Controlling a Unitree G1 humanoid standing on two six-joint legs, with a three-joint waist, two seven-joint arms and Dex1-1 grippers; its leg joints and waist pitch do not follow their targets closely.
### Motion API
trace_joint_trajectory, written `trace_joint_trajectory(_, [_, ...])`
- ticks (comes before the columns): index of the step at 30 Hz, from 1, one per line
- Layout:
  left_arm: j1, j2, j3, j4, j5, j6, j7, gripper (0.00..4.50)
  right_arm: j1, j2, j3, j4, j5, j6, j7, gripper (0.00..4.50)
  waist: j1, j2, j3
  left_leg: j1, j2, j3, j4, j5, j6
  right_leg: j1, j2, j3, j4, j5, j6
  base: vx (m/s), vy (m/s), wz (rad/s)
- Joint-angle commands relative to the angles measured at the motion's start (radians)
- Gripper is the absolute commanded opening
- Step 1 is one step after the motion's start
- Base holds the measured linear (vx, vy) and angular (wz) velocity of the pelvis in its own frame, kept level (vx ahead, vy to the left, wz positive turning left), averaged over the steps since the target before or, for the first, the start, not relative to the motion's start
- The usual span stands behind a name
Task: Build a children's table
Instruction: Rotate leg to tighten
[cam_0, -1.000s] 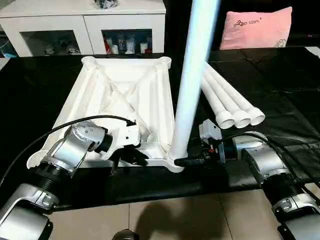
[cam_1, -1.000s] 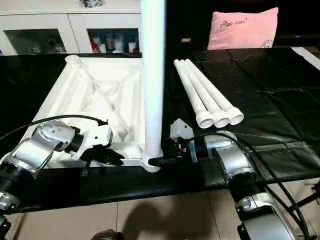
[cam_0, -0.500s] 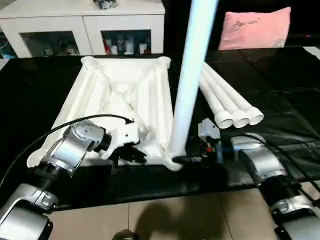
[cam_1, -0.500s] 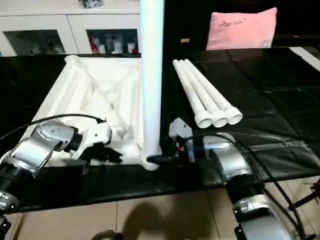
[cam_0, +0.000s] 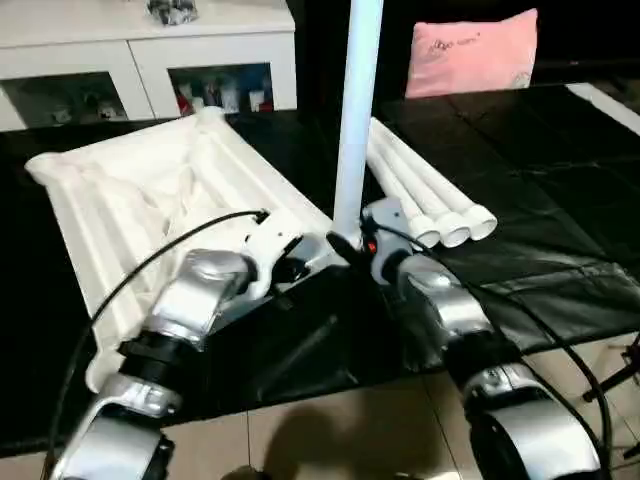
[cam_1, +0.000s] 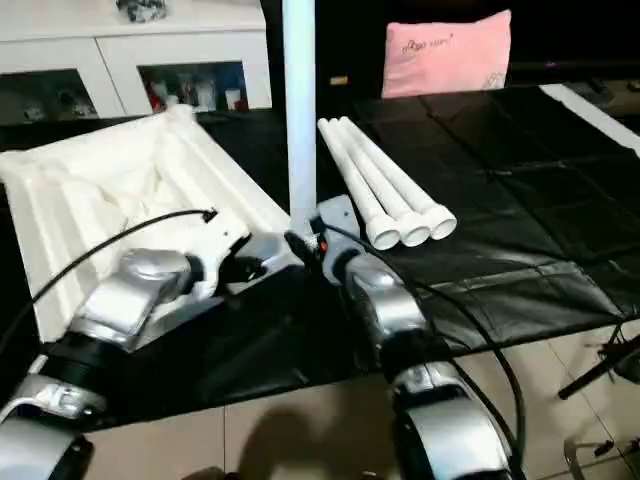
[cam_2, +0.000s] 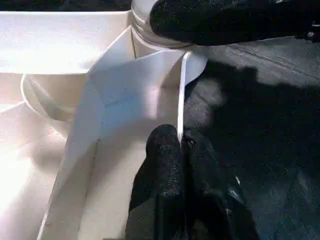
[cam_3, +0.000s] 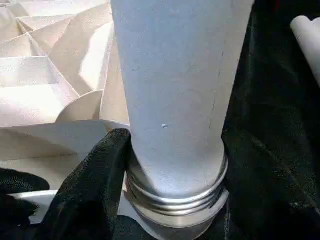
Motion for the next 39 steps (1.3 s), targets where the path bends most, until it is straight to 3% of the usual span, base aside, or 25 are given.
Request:
trace_joint_trajectory(1, [-0.042, -0.031, 0.015, -0.068, -0.017, -0.026, 0.027, 0.0, 0.025, 0.051, 0.06, 0.053, -0.041, 0.036, 0.027, 2.62, 0.006, -0.003, -0.072, 0.017, 0.022, -0.005, -0.062, -0.173, 0.043, 0.049, -0.04, 0.027, -0.065, -0.041, -0.24, 0.0, 0.0, 0.0])
trace_joint_trajectory(4, [-0.042, -0.031, 0.015, -0.068, -0.017, -0.026, 0.027, 0.0, 0.025, 0.051, 0.06, 0.053, -0.041, 0.036, 0.027, 2.62, 0.005, -0.002, -0.069, 0.018, 0.023, -0.005, -0.064, -0.185, 0.047, 0.049, -0.04, 0.026, -0.068, -0.057, -0.244, 0.0, 0.0, 0.0])
trace_joint_trajectory(6, [-0.042, -0.027, 0.008, -0.061, -0.009, -0.032, 0.027, 0.0, 0.025, 0.045, 0.056, 0.05, -0.037, 0.029, 0.042, 3.18, 0.005, -0.002, -0.067, 0.02, 0.025, -0.006, -0.067, -0.219, 0.033, 0.048, -0.041, 0.027, -0.072, -0.106, -0.237, 0.0, 0.0, 0.0])
trace_joint_trajectory(7, [-0.047, -0.014, 0.001, -0.042, -0.001, -0.047, 0.021, 0.0, 0.037, 0.022, 0.048, 0.026, -0.028, 0.013, 0.075, 3.18, 0.006, 0.001, -0.067, 0.022, 0.026, -0.006, -0.068, -0.235, 0.027, 0.047, -0.041, 0.027, -0.075, -0.124, -0.23, 0.0, 0.0, 0.0])
trace_joint_trajectory(10, [-0.055, 0.02, -0.017, -0.005, 0.014, -0.081, -0.002, 0.0, 0.07, -0.043, 0.028, -0.04, -0.005, -0.048, 0.152, 3.41, 0.01, 0.0, -0.07, 0.021, 0.027, -0.007, -0.066, -0.221, 0.03, 0.05, -0.04, 0.028, -0.072, -0.084, -0.223, 0.0, 0.0, 0.0])
trace_joint_trajectory(11, [-0.052, 0.034, -0.026, -0.004, 0.014, -0.091, -0.024, 0.0, 0.081, -0.064, 0.018, -0.069, 0.01, -0.06, 0.181, 3.6, 0.012, 0.001, -0.075, 0.019, 0.025, -0.007, -0.063, -0.179, 0.045, 0.053, -0.038, 0.025, -0.065, -0.016, -0.235, 0.0, 0.0, 0.0])
trace_joint_trajectory(14, [-0.047, 0.051, -0.036, -0.002, 0.014, -0.111, -0.054, 0.0, 0.094, -0.091, 0.009, -0.106, 0.028, -0.072, 0.22, 3.73, 0.008, -0.001, -0.076, 0.014, 0.024, -0.006, -0.058, -0.143, 0.068, 0.054, -0.038, 0.023, -0.059, 0.042, -0.256, 0.0, 0.0, 0.0])
trace_joint_trajectory(17, [-0.043, 0.106, -0.047, 0.023, 0.005, -0.17, -0.132, 0.0, 0.141, -0.178, 0.004, -0.225, 0.088, -0.076, 0.384, 4.03, 0.012, 0.0, -0.075, 0.017, 0.025, -0.005, -0.057, -0.159, 0.086, 0.055, -0.039, 0.024, -0.062, 0.025, -0.257, 0.0, 0.0, 0.0])
trace_joint_trajectory(22, [-0.051, 0.146, -0.053, 0.057, -0.014, -0.235, -0.218, 0.0, 0.177, -0.255, 0.022, -0.308, 0.116, -0.063, 0.528, 4.4, 0.015, -0.001, -0.071, 0.019, 0.028, -0.006, -0.061, -0.201, 0.073, 0.052, -0.04, 0.023, -0.068, -0.044, -0.256, 0.0, 0.0, 0.0])
trace_joint_trajectory(24, [-0.055, 0.181, -0.071, 0.077, -0.021, -0.286, -0.296, 0.0, 0.184, -0.304, 0.03, -0.337, 0.126, -0.049, 0.62, 4.4, 0.015, -0.003, -0.07, 0.019, 0.028, -0.006, -0.061, -0.207, 0.07, 0.051, -0.04, 0.023, -0.069, -0.052, -0.261, 0.0, 0.0, 0.0])
trace_joint_trajectory(29, [-0.056, 0.217, -0.095, 0.082, -0.042, -0.361, -0.411, 0.0, 0.184, -0.352, 0.052, -0.361, 0.125, -0.026, 0.706, 4.4, 0.034, 0.0, -0.072, 0.023, 0.031, -0.004, -0.059, -0.195, 0.072, 0.047, -0.04, 0.023, -0.065, -0.038, -0.269, 0.0, 0.0, 0.0])
trace_joint_trajectory(33, [-0.056, 0.249, -0.129, 0.072, -0.063, -0.403, -0.539, 0.0, 0.181, -0.398, 0.103, -0.375, 0.103, -0.04, 0.792, 4.4, 0.047, 0.001, -0.073, 0.024, 0.033, -0.002, -0.059, -0.19, 0.064, 0.045, -0.04, 0.024, -0.061, -0.034, -0.269, 0.0, 0.0, 0.0])
trace_joint_trajectory(39, [-0.061, 0.261, -0.157, 0.076, -0.056, -0.44, -0.609, 0.0, 0.167, -0.401, 0.143, -0.358, 0.084, -0.049, 0.862, 4.4, 0.057, -0.002, -0.07, 0.025, 0.035, -0.003, -0.064, -0.23, 0.044, 0.043, -0.043, 0.025, -0.064, -0.083, -0.262, 0.0, 0.0, 0.0])
